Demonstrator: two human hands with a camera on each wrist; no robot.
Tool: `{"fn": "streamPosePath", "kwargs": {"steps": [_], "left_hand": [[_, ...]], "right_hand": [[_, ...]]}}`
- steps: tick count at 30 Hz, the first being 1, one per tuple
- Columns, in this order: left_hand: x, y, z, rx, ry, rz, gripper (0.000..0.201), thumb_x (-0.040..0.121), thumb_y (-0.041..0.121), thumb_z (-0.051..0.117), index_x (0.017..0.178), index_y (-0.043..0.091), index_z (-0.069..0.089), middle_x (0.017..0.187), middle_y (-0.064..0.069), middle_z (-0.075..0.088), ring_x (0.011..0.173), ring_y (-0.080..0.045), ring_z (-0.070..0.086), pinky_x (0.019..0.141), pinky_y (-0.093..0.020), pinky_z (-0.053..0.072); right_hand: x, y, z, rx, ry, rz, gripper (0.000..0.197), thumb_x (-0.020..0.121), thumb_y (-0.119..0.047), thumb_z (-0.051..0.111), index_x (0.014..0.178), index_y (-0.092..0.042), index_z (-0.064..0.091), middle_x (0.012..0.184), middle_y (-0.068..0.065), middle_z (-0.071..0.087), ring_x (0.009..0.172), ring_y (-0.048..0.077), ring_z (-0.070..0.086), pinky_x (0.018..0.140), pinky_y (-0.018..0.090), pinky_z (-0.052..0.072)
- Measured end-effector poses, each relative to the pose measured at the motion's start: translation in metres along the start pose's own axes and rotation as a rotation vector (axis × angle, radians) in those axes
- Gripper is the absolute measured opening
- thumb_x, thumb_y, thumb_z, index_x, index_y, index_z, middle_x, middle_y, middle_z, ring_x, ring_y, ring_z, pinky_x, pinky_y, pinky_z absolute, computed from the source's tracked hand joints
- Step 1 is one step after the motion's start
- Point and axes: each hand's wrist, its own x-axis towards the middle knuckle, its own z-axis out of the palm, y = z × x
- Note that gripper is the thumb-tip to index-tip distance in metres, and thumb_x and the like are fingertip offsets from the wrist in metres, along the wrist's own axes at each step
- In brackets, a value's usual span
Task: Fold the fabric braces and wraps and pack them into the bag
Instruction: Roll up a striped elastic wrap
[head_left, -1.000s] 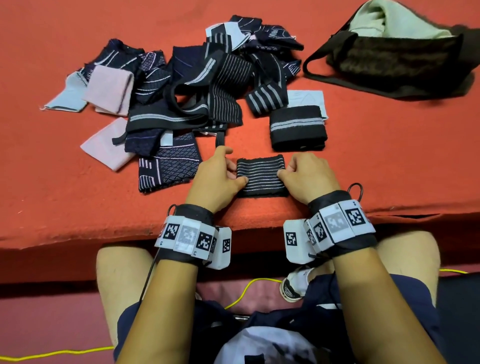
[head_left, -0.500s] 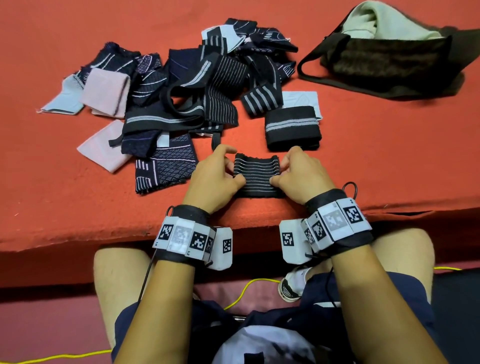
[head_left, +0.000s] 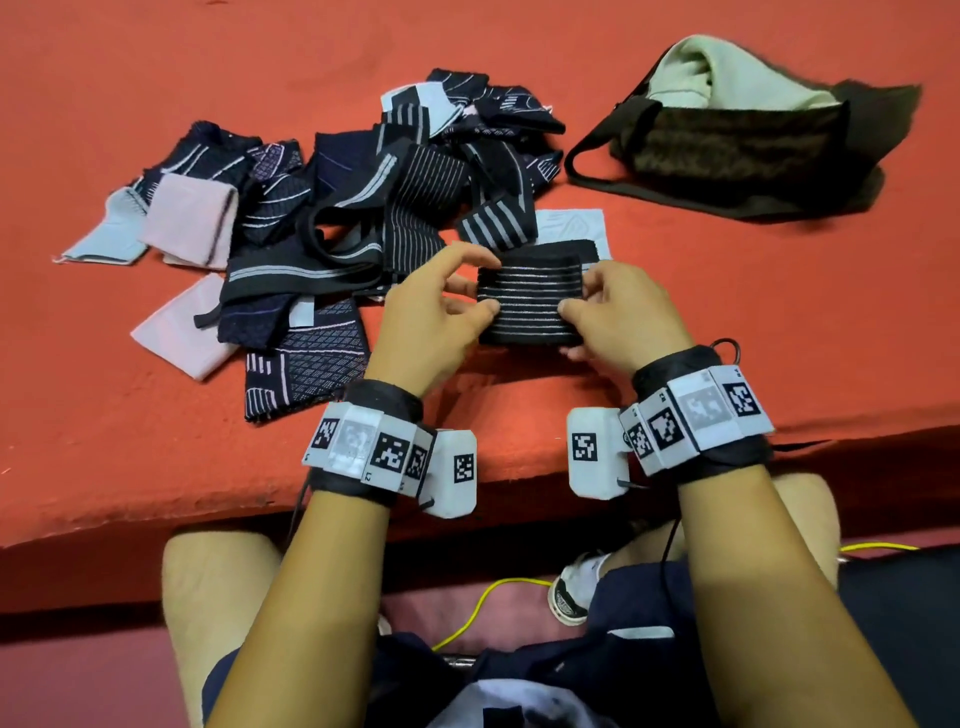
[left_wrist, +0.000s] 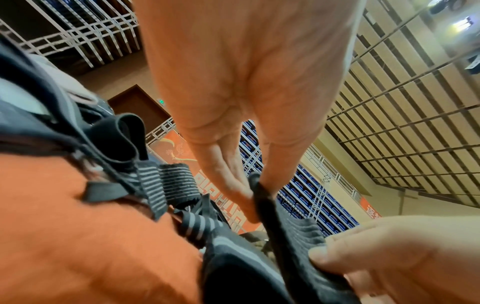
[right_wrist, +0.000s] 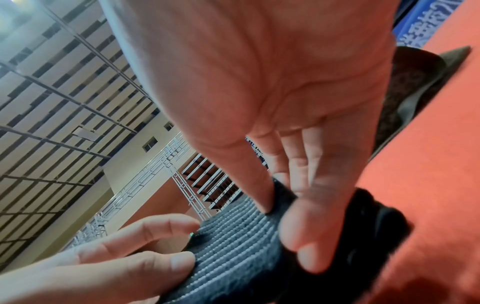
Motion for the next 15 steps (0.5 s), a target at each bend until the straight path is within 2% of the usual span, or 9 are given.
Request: {"fn": "streamPosePath", "kwargs": {"steps": [2,5,7,9,11,15], "left_hand": [[0.014,0.0,0.008,0.045,-0.006,-0.016,0.02,0.084,0.01,0.073,0.098,0.024,0.071,0.093,-0.004,0.068,0.066,-0.003,0.061,0.073,-0.021,0.055],[0.029,-0.006,0.018,0.049,-0.045,-0.079,0.014,0.082,0.016,0.074,0.092,0.027,0.073,0.092,-0.001,0.067,0.073,-0.012,0.066,0.082,-0.037,0.059],[0.035,-0.009,0.025,0.044,-0.064,-0.109,0.017,0.083,0.013,0.073,0.095,0.026,0.073,0.097,-0.002,0.068,0.081,-0.017,0.069,0.086,-0.041,0.059],[0.04,-0.013,0.032,0.042,-0.059,-0.122,0.018,0.085,0.013,0.072,0.097,0.027,0.072,0.103,-0.005,0.07,0.087,-0.019,0.071,0.087,-0.041,0.058],[0.044,-0.014,0.039,0.038,-0.047,-0.135,0.018,0.084,0.017,0.07,0.097,0.03,0.073,0.102,-0.005,0.071,0.087,-0.017,0.072,0.087,-0.041,0.058],[0.056,-0.02,0.046,0.015,-0.07,-0.2,0.025,0.076,0.033,0.065,0.1,0.032,0.074,0.085,-0.004,0.074,0.077,-0.019,0.071,0.083,-0.05,0.059]], "right_hand": [[0.011,0.0,-0.006,0.001,0.037,0.007,0.012,0.093,-0.013,0.061,0.085,-0.015,0.053,0.09,0.007,0.072,0.052,0.016,0.071,0.046,0.026,0.051],[0.023,0.005,-0.012,0.048,0.101,0.023,0.016,0.092,-0.012,0.064,0.093,-0.018,0.049,0.096,0.007,0.068,0.055,0.016,0.071,0.046,0.023,0.05],[0.03,0.01,-0.011,0.028,0.125,0.034,0.017,0.089,-0.008,0.062,0.098,-0.017,0.051,0.093,0.008,0.068,0.064,0.02,0.072,0.061,0.032,0.059],[0.038,0.016,-0.009,-0.038,0.135,0.025,0.017,0.086,-0.009,0.06,0.095,-0.021,0.053,0.089,0.007,0.07,0.074,0.024,0.072,0.075,0.04,0.059],[0.044,0.018,-0.008,-0.028,0.146,0.021,0.02,0.083,-0.009,0.058,0.092,-0.025,0.054,0.088,0.006,0.07,0.079,0.026,0.071,0.079,0.042,0.058],[0.053,0.022,-0.004,-0.024,0.181,-0.022,0.027,0.078,-0.005,0.058,0.084,-0.031,0.052,0.085,0.007,0.067,0.082,0.031,0.069,0.079,0.046,0.057]]}}
